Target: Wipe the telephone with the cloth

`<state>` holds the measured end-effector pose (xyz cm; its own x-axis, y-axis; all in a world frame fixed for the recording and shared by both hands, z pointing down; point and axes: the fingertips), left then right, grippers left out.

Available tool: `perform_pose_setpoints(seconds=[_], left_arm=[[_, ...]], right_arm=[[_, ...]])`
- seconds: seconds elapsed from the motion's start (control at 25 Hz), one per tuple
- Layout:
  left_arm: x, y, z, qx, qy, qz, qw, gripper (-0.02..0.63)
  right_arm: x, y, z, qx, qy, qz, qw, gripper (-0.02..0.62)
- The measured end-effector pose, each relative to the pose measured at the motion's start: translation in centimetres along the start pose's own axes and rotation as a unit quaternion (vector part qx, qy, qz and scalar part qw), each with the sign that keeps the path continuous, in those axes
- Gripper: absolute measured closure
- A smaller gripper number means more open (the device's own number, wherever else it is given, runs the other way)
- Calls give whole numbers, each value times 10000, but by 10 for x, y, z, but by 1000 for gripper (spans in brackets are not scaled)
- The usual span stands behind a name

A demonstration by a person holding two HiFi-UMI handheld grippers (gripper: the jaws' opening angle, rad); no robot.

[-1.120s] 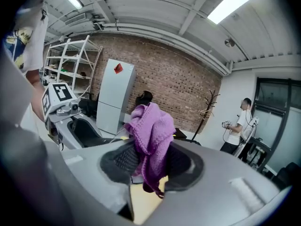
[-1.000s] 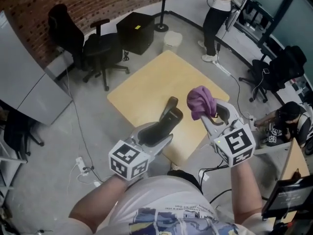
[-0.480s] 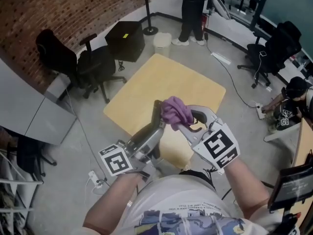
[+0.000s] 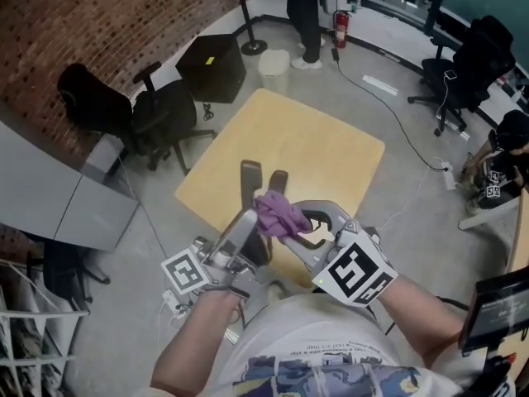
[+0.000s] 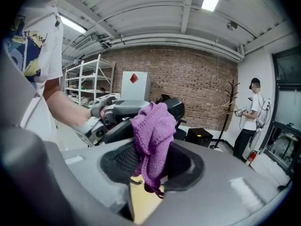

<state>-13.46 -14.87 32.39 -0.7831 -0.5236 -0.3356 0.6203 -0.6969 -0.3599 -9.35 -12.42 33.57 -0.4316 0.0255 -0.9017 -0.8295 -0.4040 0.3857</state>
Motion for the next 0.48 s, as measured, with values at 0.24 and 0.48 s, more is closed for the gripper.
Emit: perform_pose_setpoints(seconds=[0.24,0.48], left_arm=[[13,9,-5,-212,-109,-255,9994,348],[26,7,-15,-369,-189,-285,9987,348]], right_arm=[[-9,-7,17,377,-380,131,9985,463],[-9,-10,22,603,-506,176,9967,463]])
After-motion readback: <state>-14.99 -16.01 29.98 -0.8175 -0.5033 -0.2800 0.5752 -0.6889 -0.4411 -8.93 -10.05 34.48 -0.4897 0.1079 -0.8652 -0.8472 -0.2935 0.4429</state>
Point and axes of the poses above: the fingertips, and each gripper's own axes: y forward along the fingers, z to its left, x out of its top, and after that the axes turned 3 degrees about -x, right-handed
